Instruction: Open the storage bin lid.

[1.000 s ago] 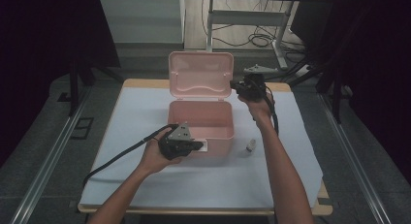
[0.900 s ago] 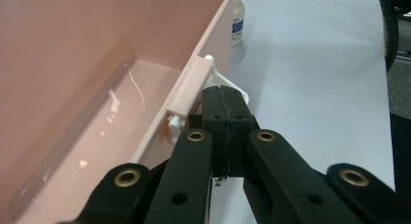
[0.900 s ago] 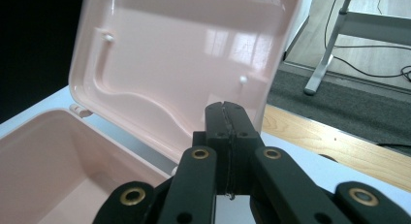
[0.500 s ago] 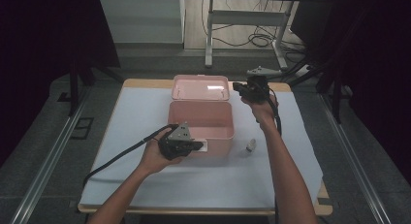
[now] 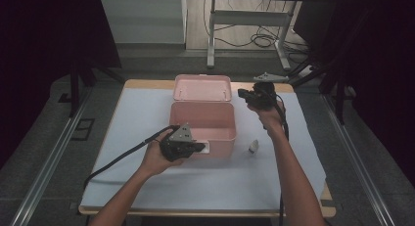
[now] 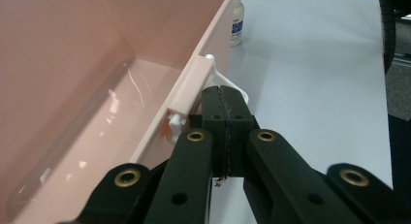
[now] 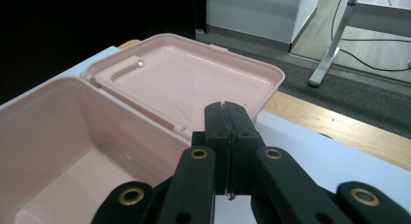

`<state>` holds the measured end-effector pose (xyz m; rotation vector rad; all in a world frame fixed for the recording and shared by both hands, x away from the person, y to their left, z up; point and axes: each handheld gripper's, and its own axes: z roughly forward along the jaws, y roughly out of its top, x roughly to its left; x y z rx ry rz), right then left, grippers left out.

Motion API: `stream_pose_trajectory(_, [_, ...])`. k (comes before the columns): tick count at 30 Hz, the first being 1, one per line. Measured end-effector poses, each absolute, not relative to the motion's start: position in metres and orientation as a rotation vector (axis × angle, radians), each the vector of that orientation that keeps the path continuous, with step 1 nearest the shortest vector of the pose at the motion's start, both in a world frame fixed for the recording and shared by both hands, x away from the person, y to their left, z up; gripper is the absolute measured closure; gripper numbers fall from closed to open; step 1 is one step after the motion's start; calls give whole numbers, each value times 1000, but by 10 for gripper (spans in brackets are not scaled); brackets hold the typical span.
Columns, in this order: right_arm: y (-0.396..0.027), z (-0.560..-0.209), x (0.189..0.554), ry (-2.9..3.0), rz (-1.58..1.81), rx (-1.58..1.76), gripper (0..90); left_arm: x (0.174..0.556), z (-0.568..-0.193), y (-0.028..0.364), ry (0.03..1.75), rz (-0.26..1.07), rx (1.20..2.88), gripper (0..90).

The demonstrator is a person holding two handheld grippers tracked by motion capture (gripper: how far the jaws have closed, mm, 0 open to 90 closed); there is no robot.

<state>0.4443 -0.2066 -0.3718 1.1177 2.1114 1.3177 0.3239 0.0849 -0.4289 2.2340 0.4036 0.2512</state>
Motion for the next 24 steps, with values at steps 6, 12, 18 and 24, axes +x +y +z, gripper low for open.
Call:
stream_pose_trajectory(6, [-212,-370,434,2129,1315,1100,860,324,-429,85,406,251,2236,900])
stream_pose_trajectory(12, [-220,-371,424,2156,1319,1080,800,323,-429,85,410,251,2231,900])
stream_pose_trajectory(18, [-226,-374,419,2177,1308,1071,750,323,-429,85,410,252,2231,900])
stream_pose_trajectory(24, [-231,-376,415,2197,1299,1064,716,323,-429,85,412,251,2228,900])
